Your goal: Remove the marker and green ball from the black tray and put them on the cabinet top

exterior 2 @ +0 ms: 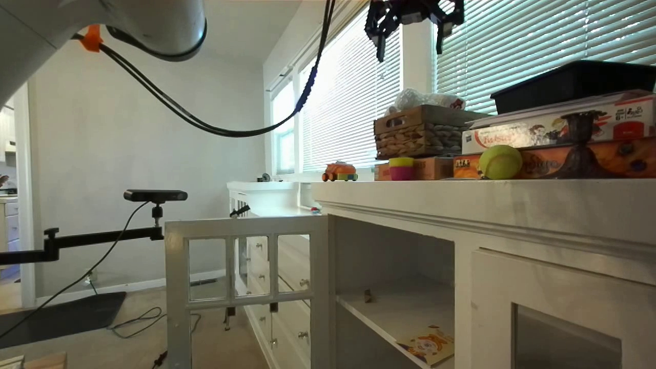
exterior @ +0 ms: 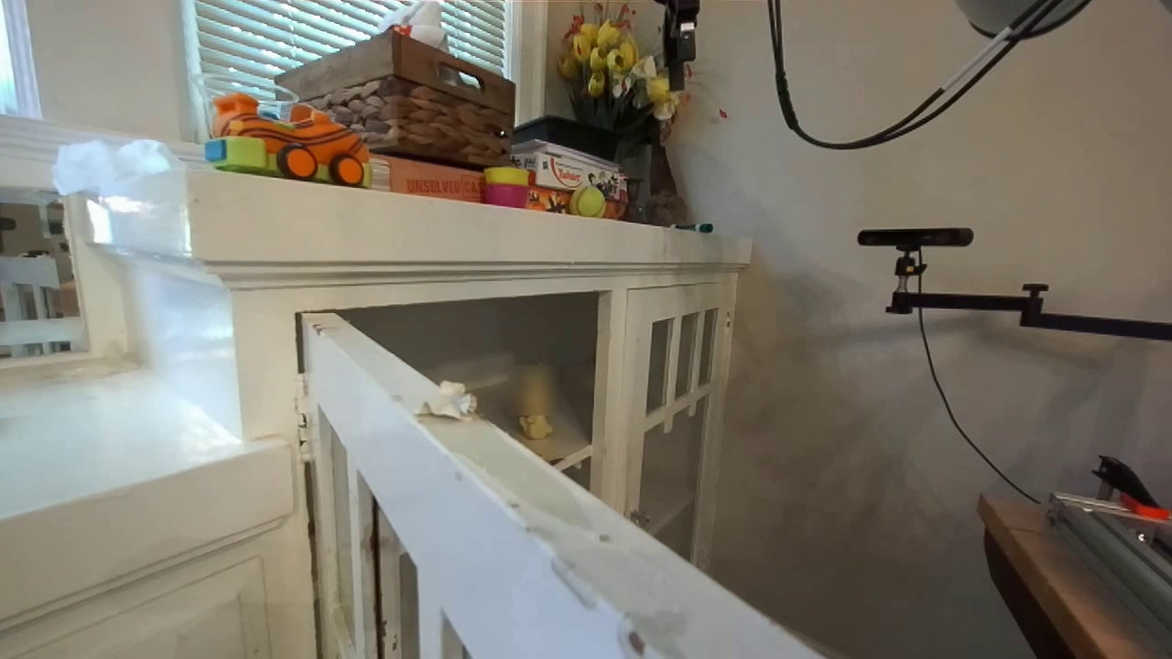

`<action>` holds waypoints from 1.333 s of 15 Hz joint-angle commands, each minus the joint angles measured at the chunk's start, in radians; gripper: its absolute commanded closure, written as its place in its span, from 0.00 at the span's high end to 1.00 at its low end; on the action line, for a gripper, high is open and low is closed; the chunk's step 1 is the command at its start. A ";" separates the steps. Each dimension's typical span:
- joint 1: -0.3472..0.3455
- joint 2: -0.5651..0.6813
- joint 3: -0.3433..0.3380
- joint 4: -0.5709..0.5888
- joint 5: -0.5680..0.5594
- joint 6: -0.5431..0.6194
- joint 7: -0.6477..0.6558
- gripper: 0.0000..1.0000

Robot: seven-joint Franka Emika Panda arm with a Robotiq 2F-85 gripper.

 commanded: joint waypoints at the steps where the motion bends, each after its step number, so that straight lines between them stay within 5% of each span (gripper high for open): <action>1: -0.001 -0.013 0.009 -0.017 -0.006 0.007 0.004 1.00; 5: -0.009 0.042 0.010 0.048 0.005 -0.050 0.030 1.00; 12: 0.004 0.023 -0.018 0.016 -0.015 -0.120 0.306 1.00; 20: 0.034 0.063 -0.009 0.027 -0.013 -0.053 0.416 1.00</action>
